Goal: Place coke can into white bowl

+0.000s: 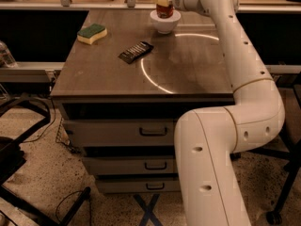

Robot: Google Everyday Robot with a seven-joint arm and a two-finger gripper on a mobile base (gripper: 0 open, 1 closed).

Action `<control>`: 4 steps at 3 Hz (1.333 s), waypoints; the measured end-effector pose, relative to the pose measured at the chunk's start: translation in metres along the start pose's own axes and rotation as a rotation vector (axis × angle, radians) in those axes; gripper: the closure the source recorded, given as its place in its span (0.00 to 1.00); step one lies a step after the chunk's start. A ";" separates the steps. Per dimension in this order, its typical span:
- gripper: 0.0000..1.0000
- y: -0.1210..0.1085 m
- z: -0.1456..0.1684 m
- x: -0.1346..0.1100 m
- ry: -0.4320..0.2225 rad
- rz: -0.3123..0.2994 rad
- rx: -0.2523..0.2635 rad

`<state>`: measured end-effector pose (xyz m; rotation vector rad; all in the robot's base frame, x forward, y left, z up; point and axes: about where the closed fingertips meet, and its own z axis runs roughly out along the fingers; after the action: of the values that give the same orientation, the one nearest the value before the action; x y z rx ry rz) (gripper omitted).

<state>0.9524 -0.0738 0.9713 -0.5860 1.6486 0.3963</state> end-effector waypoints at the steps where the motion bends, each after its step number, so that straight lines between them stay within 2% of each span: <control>1: 1.00 -0.006 0.005 -0.001 -0.006 -0.007 0.036; 2: 1.00 -0.015 0.010 0.000 0.001 -0.021 0.086; 3: 1.00 -0.030 0.010 0.005 0.032 -0.031 0.159; 4: 0.97 -0.039 0.010 0.011 0.055 -0.026 0.202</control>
Offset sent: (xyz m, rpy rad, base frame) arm 0.2220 -0.0707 0.0845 -0.0529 -0.0301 -0.1298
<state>0.9827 -0.1014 0.9618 -0.4701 1.7080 0.1930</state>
